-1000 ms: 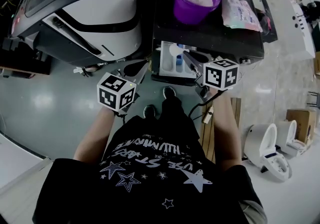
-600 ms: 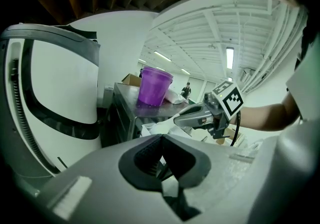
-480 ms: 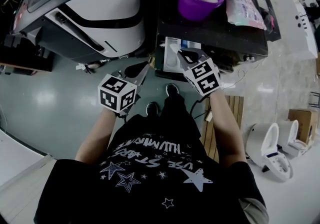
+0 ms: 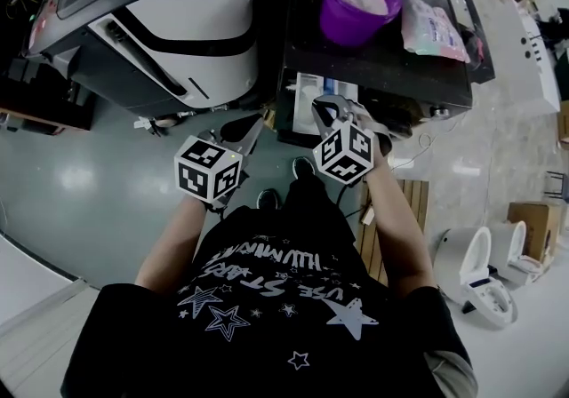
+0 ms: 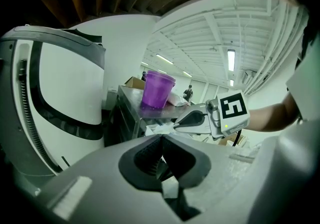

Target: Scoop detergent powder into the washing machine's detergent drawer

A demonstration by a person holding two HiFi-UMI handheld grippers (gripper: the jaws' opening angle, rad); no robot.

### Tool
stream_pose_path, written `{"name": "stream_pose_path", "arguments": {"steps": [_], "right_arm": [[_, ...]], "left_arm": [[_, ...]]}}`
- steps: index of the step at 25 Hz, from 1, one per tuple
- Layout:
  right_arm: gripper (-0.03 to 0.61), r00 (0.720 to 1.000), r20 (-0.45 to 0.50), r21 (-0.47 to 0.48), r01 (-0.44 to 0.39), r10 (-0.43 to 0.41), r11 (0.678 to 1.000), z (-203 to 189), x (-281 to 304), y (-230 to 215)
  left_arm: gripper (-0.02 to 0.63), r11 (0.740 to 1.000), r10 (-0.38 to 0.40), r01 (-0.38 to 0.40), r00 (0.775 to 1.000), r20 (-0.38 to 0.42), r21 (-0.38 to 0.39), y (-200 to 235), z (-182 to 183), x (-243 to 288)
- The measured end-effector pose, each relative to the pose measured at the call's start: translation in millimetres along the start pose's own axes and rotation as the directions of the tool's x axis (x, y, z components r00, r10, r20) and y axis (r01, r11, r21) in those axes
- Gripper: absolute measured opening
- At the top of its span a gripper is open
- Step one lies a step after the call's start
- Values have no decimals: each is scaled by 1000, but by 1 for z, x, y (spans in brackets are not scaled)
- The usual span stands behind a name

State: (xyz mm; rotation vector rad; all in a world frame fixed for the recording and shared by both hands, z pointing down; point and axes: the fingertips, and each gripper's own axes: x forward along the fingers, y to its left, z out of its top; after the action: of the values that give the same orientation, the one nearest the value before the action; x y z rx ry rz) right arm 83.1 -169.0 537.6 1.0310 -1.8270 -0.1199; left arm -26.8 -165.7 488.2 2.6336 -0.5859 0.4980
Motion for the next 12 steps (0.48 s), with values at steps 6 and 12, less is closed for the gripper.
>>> {"name": "stream_pose_path", "arguments": {"steps": [6, 12], "right_arm": [[32, 999, -30, -86, 16, -19, 996, 2, -3, -4], [32, 998, -50, -95, 25, -30, 995, 4, -7, -7]], "left_arm": [[0, 1000, 5, -5, 1000, 24, 6, 4, 5, -3], [0, 1000, 0, 0, 999, 37, 4, 5, 5, -11]]}}
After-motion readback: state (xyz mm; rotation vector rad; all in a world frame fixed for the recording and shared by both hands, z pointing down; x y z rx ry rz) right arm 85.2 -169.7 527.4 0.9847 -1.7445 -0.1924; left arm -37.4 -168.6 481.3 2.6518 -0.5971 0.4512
